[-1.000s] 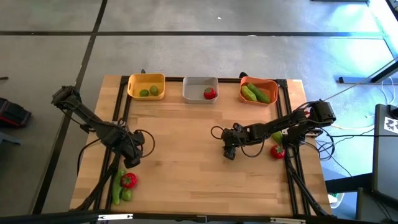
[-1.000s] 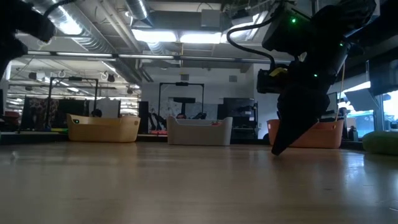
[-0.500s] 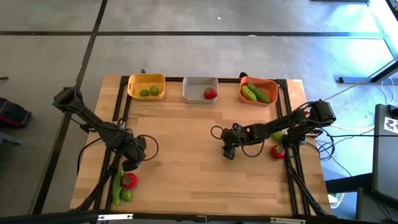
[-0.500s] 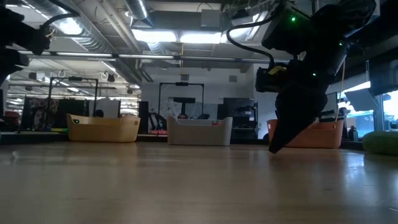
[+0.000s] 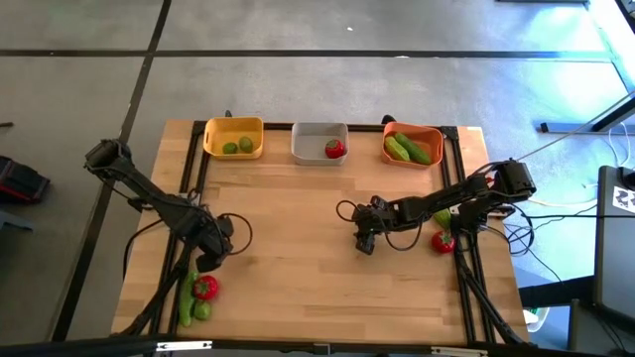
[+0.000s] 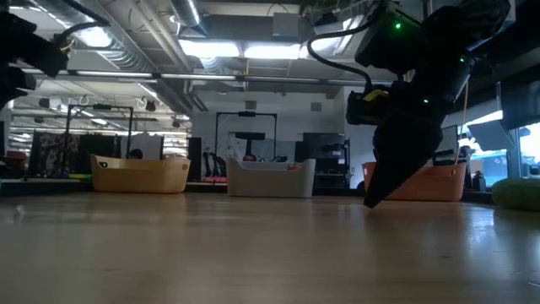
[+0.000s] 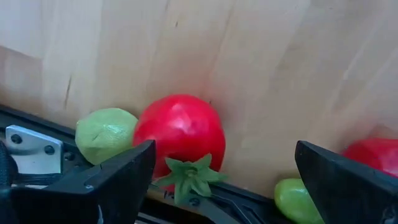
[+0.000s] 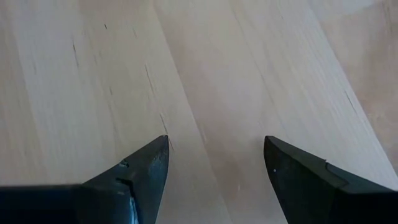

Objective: Sort produce into baskets
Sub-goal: Put the tomatoes into the gray bin

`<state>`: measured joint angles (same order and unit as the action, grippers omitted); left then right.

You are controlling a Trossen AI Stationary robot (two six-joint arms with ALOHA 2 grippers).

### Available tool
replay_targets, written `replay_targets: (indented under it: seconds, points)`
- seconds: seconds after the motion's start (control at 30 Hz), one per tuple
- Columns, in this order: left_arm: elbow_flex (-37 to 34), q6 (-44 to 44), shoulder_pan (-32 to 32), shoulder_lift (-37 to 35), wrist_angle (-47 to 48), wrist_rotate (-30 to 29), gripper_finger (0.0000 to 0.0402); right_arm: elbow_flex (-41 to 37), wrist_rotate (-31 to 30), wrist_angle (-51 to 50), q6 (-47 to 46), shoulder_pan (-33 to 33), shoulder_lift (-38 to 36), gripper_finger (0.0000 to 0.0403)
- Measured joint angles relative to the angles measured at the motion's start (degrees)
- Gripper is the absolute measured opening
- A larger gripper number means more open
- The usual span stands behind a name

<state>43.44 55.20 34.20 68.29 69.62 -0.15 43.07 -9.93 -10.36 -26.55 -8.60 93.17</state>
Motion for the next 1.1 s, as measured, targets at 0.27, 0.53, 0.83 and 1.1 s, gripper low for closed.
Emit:
replay_targets:
  seconds: [0.27, 0.53, 0.83, 1.1]
  points:
    - [0.0, -3.86, 0.04, 7.74, 0.46, -0.02, 0.0351, 0.0, 0.0, 0.01, -0.12, 0.0, 0.0, 0.0252]
    - [0.0, -9.81, 0.04, 17.05, 1.1, 2.77, 0.033, 0.0, 0.02, 0.0, -0.2, 0.0, 0.0, 0.0252]
    - [0.22, -20.4, 0.0, 22.0, 1.49, 6.24, 0.0326, 0.0, 0.04, 0.01, -0.2, 0.0, 0.0, 0.0252]
    - [0.14, -24.98, 0.0, 22.17, 1.95, 6.59, 0.0307, 0.0, 0.58, -0.01, -0.21, 0.0, 0.0, 0.0252]
